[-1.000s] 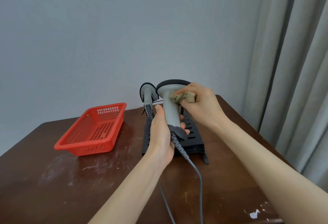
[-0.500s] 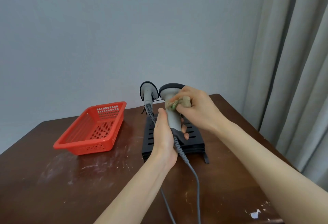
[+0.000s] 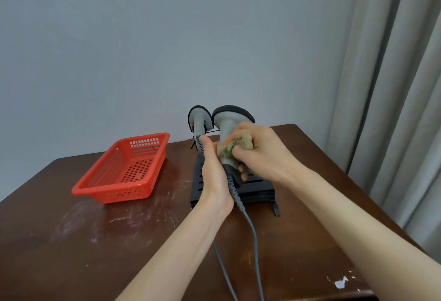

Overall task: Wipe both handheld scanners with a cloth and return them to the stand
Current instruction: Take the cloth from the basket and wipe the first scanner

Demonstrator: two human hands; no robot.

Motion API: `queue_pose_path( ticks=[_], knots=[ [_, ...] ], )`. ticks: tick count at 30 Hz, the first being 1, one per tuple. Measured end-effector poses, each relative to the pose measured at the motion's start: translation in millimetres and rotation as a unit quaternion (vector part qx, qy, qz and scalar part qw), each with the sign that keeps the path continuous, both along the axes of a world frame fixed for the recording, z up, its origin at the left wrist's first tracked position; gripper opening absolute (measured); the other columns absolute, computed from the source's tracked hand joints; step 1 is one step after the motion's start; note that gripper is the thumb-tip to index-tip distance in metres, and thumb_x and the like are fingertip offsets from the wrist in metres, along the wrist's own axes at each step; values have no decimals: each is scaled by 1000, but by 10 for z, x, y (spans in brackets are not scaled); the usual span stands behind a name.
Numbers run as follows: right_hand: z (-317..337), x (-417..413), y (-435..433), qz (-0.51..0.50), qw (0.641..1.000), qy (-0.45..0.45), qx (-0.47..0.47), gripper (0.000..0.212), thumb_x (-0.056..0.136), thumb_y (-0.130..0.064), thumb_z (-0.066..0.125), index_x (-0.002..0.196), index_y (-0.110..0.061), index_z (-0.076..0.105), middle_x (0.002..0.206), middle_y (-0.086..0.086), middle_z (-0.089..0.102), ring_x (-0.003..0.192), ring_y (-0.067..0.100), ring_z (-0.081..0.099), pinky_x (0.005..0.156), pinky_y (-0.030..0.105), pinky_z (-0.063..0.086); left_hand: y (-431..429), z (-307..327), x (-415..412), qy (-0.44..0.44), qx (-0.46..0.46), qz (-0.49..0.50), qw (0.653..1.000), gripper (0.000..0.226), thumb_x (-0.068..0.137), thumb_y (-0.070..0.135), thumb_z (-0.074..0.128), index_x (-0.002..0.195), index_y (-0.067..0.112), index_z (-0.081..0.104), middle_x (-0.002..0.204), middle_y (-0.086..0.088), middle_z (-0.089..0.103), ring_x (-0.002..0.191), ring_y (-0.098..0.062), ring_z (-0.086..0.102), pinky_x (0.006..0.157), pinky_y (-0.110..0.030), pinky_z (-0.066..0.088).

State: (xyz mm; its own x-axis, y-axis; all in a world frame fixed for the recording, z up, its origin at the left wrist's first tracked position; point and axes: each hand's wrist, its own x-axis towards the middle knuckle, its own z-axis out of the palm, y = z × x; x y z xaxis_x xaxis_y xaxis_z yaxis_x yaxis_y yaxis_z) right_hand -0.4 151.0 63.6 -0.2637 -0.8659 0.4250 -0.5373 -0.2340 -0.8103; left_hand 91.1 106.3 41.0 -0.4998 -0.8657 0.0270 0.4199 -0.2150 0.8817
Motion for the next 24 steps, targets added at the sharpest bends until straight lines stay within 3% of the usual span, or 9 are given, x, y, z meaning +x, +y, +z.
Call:
queue_pose_path(
  ticks=[2, 4, 8, 12, 15, 19, 21, 23, 24],
  knots=[
    [-33, 24, 24, 7, 1000, 20, 5, 17, 77, -14, 55, 78, -18, 71, 83, -9, 59, 52, 25, 64, 52, 47, 56, -13, -2, 11, 7, 5, -1, 1000, 66, 91, 66, 26, 78, 15, 66, 64, -7, 61, 54, -18, 55, 48, -28, 40],
    [-21, -25, -27, -15, 1000, 15, -6, 20, 77, -13, 55, 80, -22, 72, 85, -10, 60, 56, 23, 67, 58, 48, 56, -11, -1, 17, 16, 23, -14, 1000, 65, 91, 66, 27, 90, 12, 64, 69, -8, 59, 54, -18, 50, 44, -25, 40],
    [24, -162, -149, -115, 991, 50, -39, 26, 80, -11, 57, 94, -26, 72, 93, -9, 63, 89, 14, 63, 81, 42, 53, 22, 22, 19, 35, 65, -38, 997, 64, 92, 64, 29, 95, 10, 62, 64, -7, 53, 48, -15, 45, 39, -20, 38],
    [-36, -42, -65, -46, 998, 17, -30, 21, 78, -9, 58, 83, -22, 74, 88, -4, 59, 62, 20, 64, 64, 47, 54, -4, 25, 35, 29, 70, -35, 997, 64, 92, 65, 29, 87, 13, 68, 69, -7, 64, 58, -18, 57, 49, -26, 45],
    [-83, 62, 12, -5, 996, 79, -29, 11, 72, -12, 61, 73, -7, 71, 79, 2, 59, 58, 15, 55, 58, 45, 51, -36, 40, 62, 25, 79, -35, 996, 67, 91, 65, 29, 95, 11, 69, 84, -11, 72, 75, -23, 69, 66, -32, 52],
    [-1, -31, -26, -13, 1000, 9, -24, 21, 76, -6, 63, 68, -22, 73, 80, -9, 63, 55, 23, 65, 56, 46, 55, 0, 44, 47, 16, 60, -21, 998, 64, 94, 62, 28, 86, 11, 66, 69, -8, 61, 56, -19, 53, 44, -24, 42],
    [38, -117, -99, -67, 997, 21, -40, 27, 78, -7, 63, 73, -32, 72, 87, -9, 65, 74, 21, 67, 70, 48, 55, 34, 55, 33, 20, 59, -28, 998, 62, 94, 61, 29, 86, 11, 64, 65, -7, 54, 51, -16, 45, 39, -21, 38],
    [58, -141, -125, -103, 993, 47, -45, 24, 79, -8, 63, 84, -28, 74, 92, -6, 65, 86, 16, 64, 79, 45, 53, 46, 56, 30, 19, 60, -31, 998, 61, 93, 62, 30, 85, 11, 63, 64, -7, 53, 51, -16, 43, 38, -20, 37],
    [48, -120, -109, -92, 994, 42, -41, 22, 79, -8, 62, 86, -25, 75, 92, -5, 64, 82, 17, 65, 77, 45, 54, 39, 48, 34, 19, 55, -31, 998, 61, 93, 63, 30, 85, 12, 64, 65, -6, 54, 52, -16, 45, 38, -20, 38]
  ],
)
